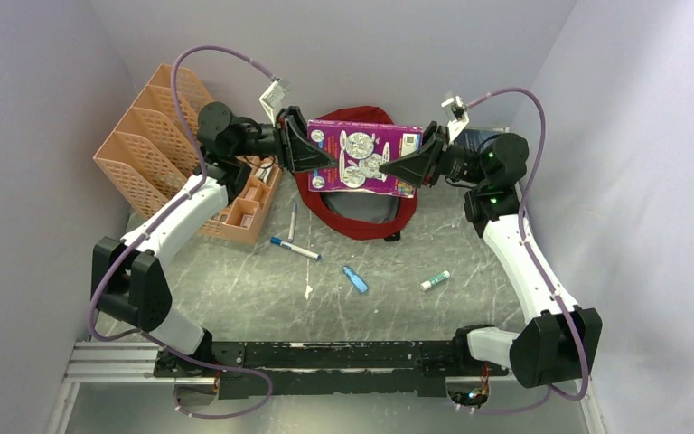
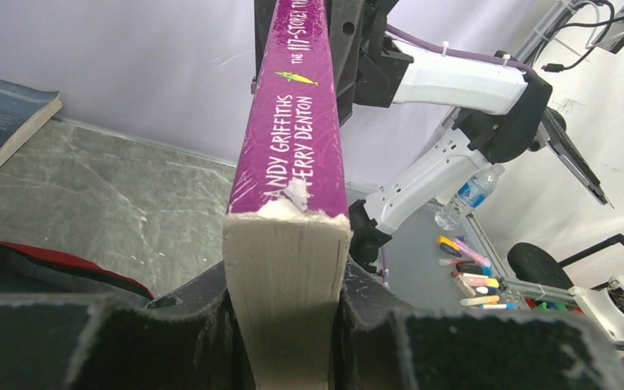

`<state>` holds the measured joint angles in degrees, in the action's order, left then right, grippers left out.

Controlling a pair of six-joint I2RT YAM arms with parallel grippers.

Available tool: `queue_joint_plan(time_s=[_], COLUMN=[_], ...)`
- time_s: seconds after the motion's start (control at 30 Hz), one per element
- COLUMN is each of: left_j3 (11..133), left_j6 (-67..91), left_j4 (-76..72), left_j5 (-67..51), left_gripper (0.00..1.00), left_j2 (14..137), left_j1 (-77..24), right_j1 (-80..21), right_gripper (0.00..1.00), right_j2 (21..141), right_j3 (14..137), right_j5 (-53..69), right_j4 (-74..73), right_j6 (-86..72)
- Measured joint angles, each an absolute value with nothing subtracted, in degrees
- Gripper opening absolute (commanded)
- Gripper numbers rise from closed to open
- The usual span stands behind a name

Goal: Pack the student bag
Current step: Pick up the book from the center of the board, then place the book in the student bag.

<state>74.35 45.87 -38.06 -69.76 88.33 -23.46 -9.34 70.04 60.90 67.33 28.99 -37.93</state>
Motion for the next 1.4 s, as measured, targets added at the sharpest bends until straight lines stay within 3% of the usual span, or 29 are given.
queue_joint_plan(time_s=[0.1, 0.23, 0.37, 0.43, 0.8, 1.4], left_j3=[74.4, 75.4, 78.5, 80.9, 88.9, 106.4], left_j6=[46.6, 45.4, 39.3, 34.7, 14.4, -8.9], left_j4=[-39.0, -36.8, -29.0, -23.0, 2.5, 19.6], left_j5=[-70.1, -70.1, -67.1, -63.7, -31.6, -6.9], left_gripper=[0.08, 0.51, 0.87, 0.93, 0.91, 0.94], left_j2=[89.0, 89.3, 89.4, 89.4, 92.8, 121.0], left_j1=[-23.5, -23.5, -23.5, -23.5, -23.9, -38.4], right_j1=[-9.2, -9.1, -9.5, -9.5, -9.1, -9.1], right_gripper=[0.03, 0.0, 0.0, 0.0, 0.0, 0.0], right_j2=[70.0, 69.7, 68.3, 67.5, 60.0, 59.7], right_j3=[60.7, 60.7, 60.7, 60.7, 60.0, 52.9], right_j5=[67.4, 66.3, 61.6, 57.3, 12.7, -2.1], right_j4=[28.9, 27.1, 21.4, 17.7, -7.8, -19.0], right_j6=[-38.5, -37.5, -35.2, -34.3, -36.5, -40.1])
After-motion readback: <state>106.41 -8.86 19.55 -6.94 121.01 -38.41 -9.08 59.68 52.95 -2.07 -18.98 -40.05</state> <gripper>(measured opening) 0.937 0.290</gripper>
